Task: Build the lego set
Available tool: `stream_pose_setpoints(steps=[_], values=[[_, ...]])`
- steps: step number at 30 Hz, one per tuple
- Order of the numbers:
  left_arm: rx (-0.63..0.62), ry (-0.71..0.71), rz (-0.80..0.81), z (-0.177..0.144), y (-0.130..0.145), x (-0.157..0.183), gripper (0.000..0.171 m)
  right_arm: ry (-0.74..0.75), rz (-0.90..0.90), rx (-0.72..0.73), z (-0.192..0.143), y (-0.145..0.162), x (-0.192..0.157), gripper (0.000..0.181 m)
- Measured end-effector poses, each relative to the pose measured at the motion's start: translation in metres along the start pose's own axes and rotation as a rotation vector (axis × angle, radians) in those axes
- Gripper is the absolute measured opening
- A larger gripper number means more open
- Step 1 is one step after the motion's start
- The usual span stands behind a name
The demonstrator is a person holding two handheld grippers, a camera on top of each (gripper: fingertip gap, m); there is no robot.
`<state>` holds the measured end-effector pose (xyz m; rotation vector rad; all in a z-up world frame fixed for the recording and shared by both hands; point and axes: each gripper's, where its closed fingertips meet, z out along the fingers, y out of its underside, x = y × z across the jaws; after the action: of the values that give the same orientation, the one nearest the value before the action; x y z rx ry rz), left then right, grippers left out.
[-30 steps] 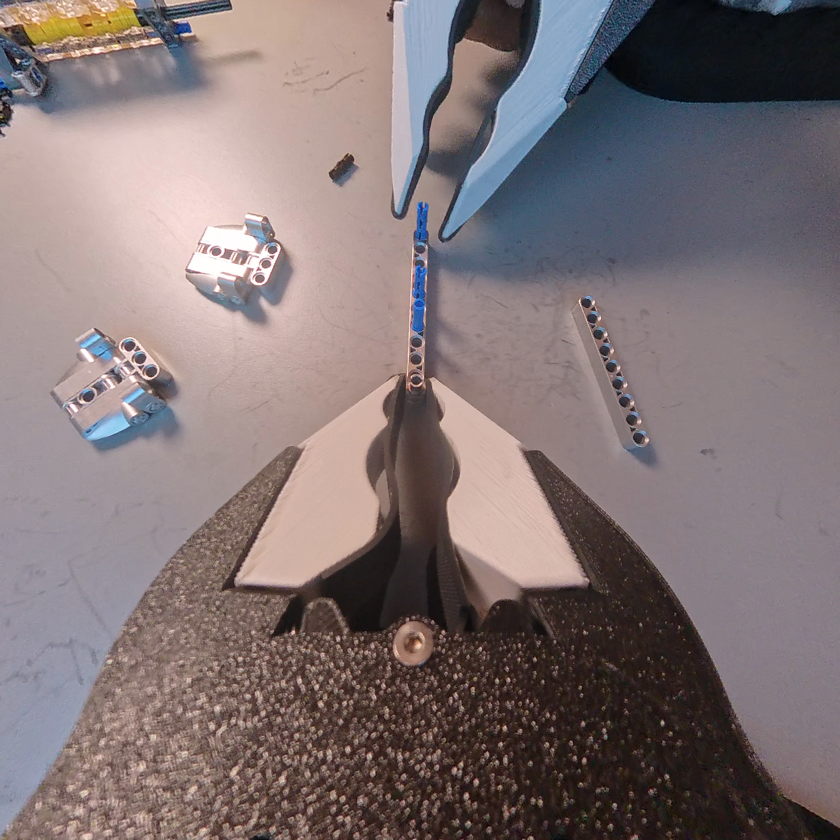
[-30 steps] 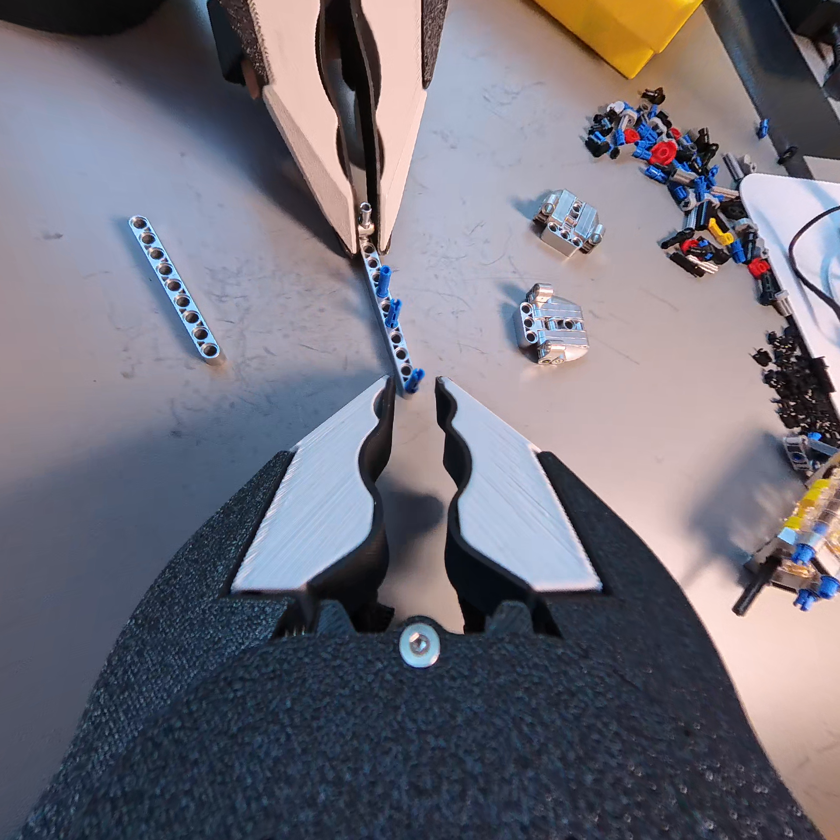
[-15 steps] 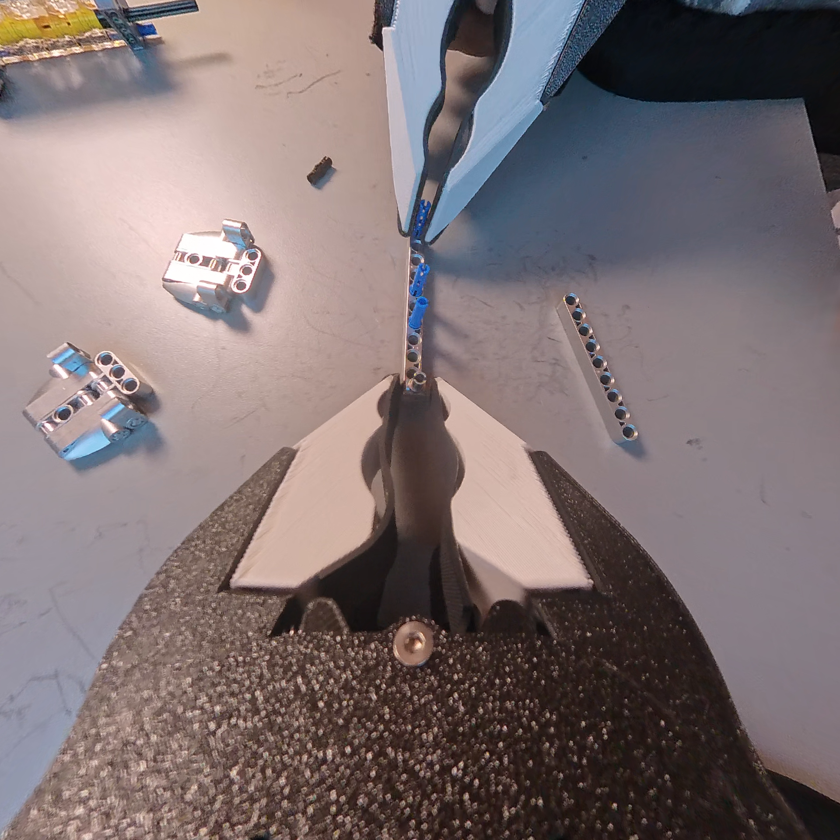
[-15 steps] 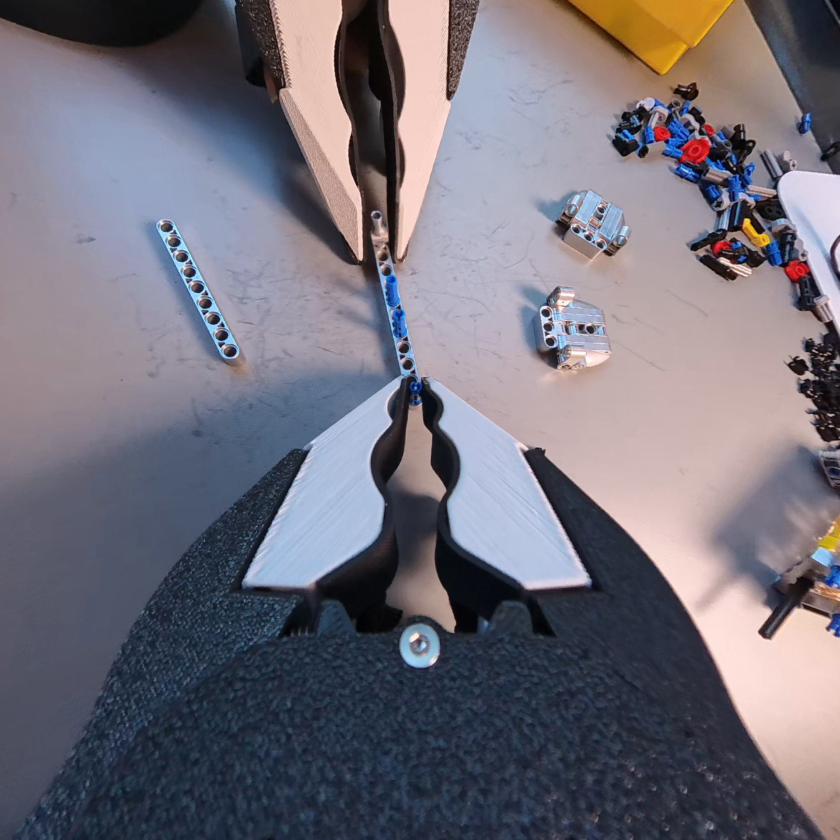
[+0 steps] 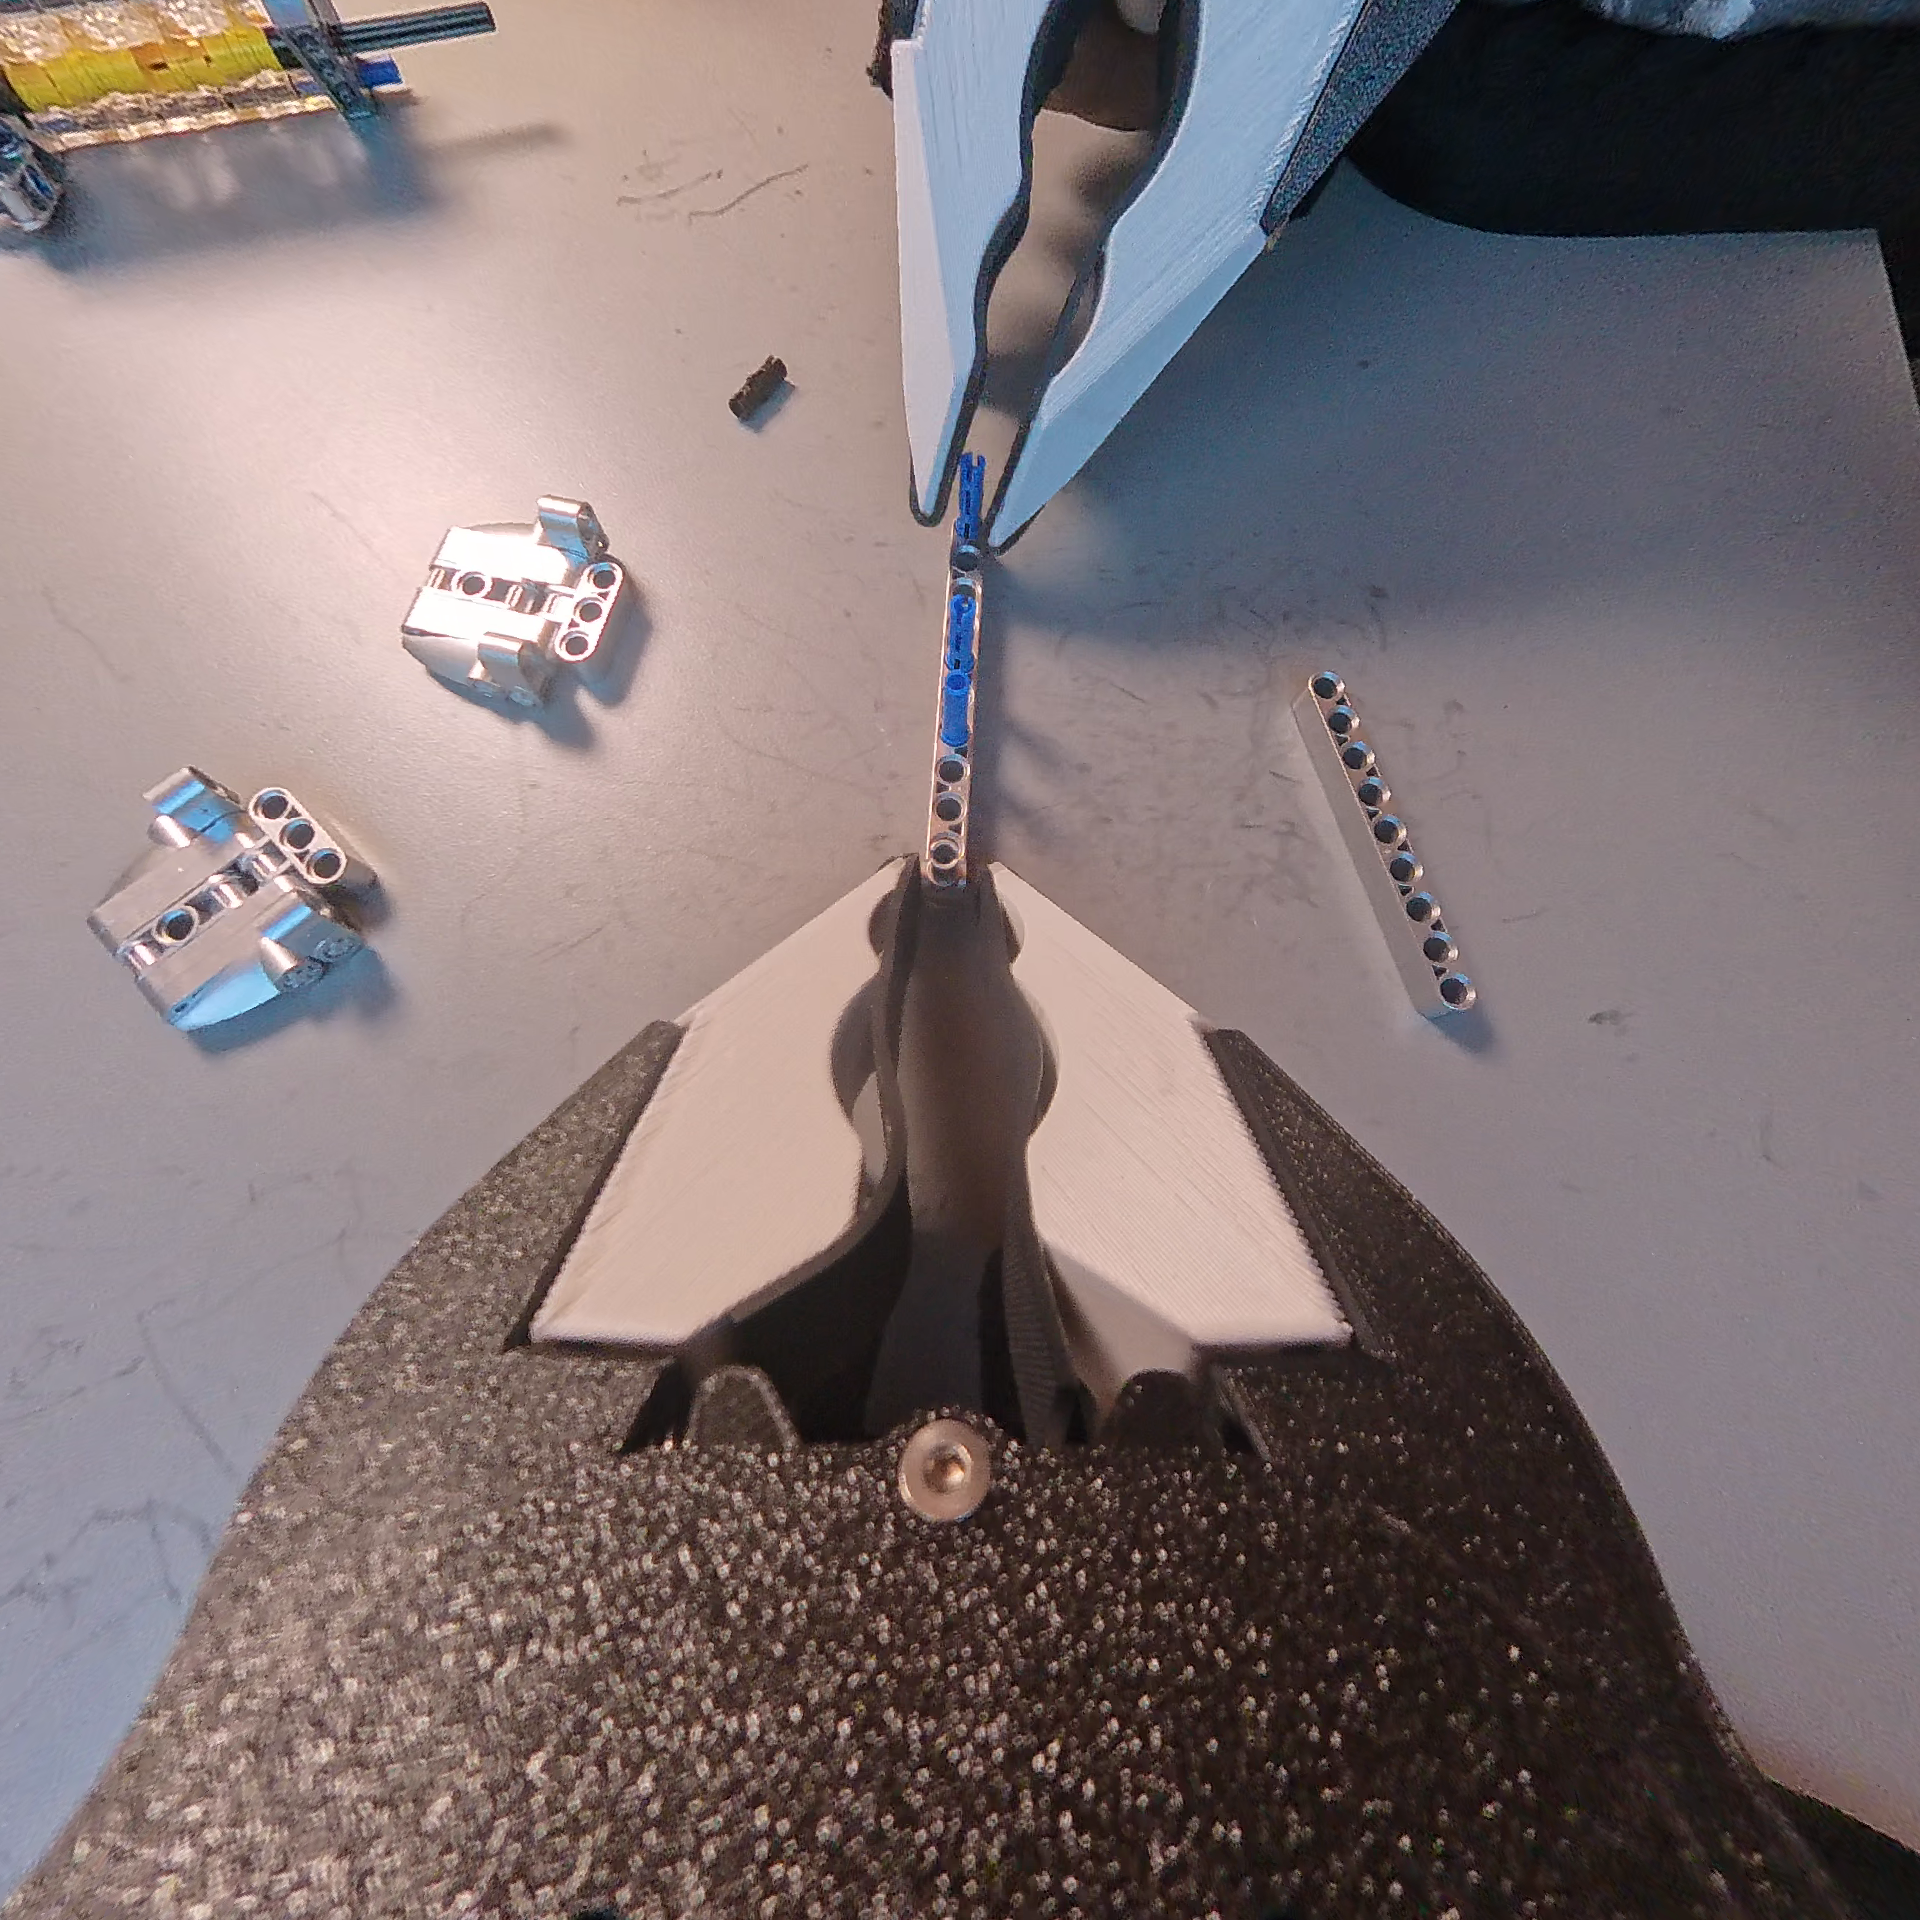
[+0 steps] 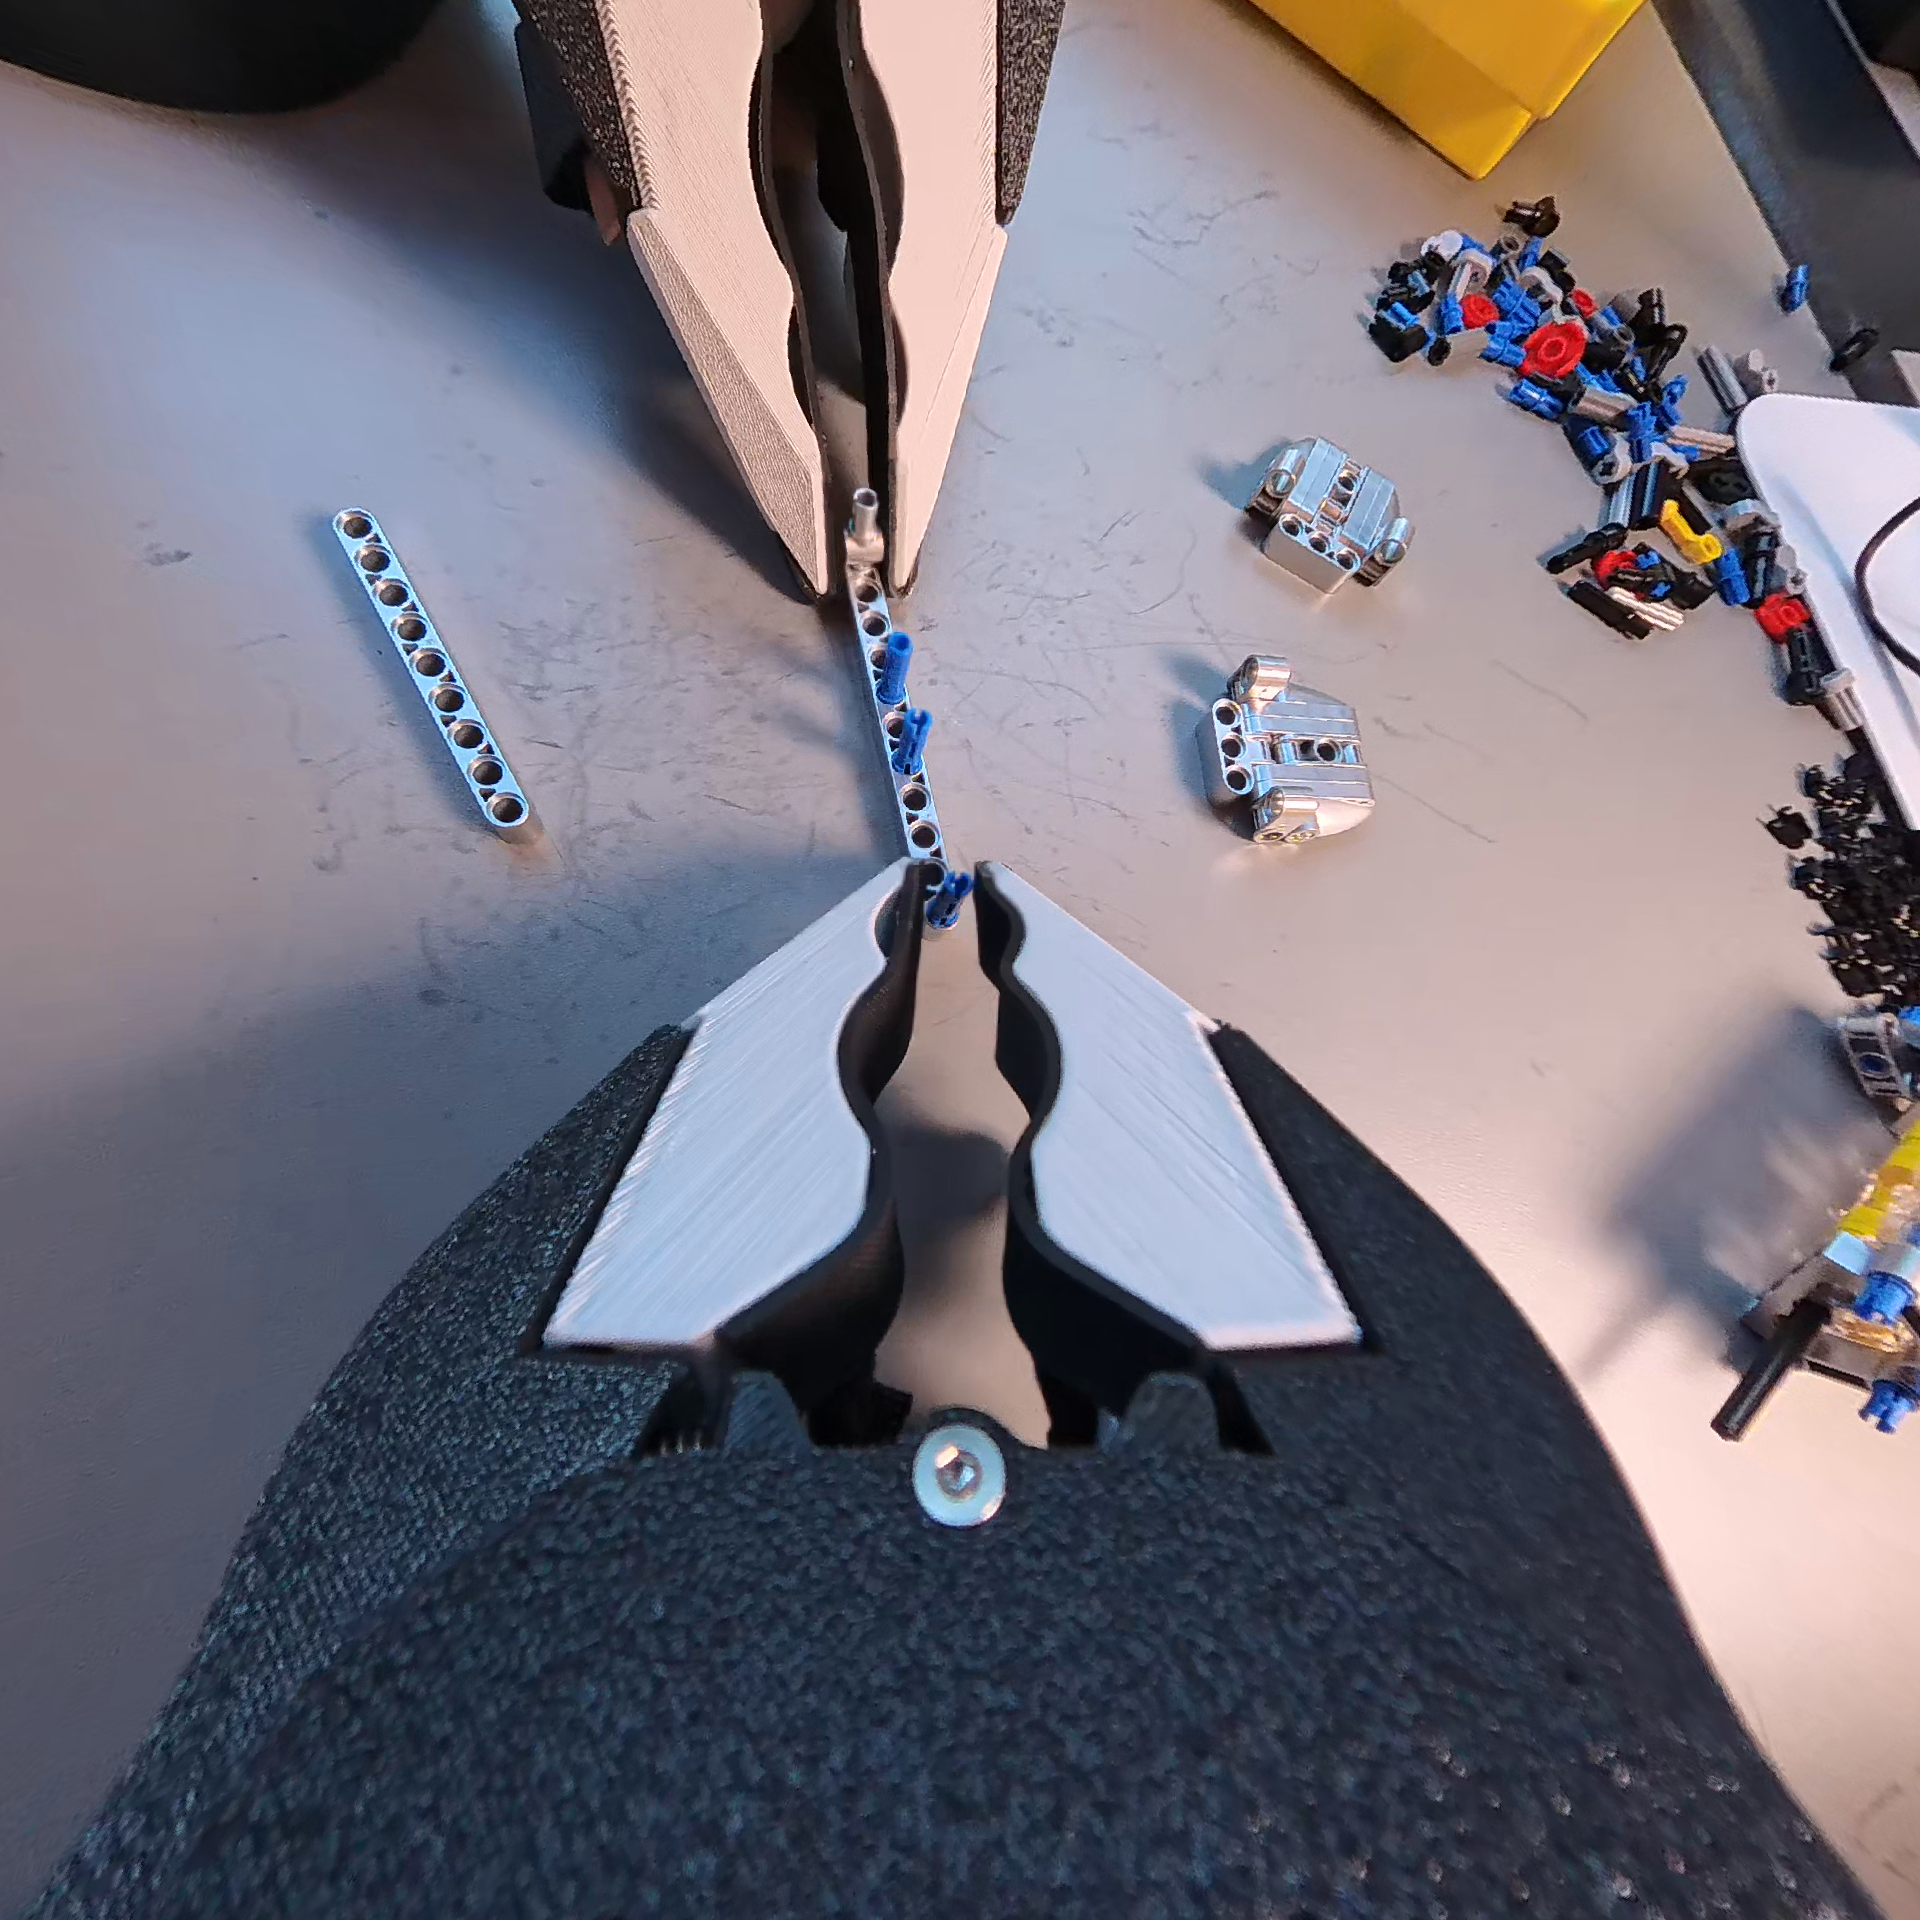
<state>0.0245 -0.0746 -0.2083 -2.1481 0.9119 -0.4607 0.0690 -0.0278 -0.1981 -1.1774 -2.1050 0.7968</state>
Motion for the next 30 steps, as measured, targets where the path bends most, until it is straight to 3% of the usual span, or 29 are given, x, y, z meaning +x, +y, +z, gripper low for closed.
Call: stream_pose_setpoints(steps=[5,18,30], values=[[0.04,-0.01,-0.021,-0.009,-0.005,-0.003,0.017,0.018,0.029,0.086,-0.012,-0.011,0.006,0.026],[0.359,-0.156,-0.169,-0.059,-0.045,-0.043,0.022,0.216,0.153,0.285,-0.048,-0.032,0.052,0.048],[0.305,-0.169,-0.157,-0.05,-0.039,-0.042,0.022,0.226,0.148,0.231,-0.042,-0.02,0.054,0.042]])
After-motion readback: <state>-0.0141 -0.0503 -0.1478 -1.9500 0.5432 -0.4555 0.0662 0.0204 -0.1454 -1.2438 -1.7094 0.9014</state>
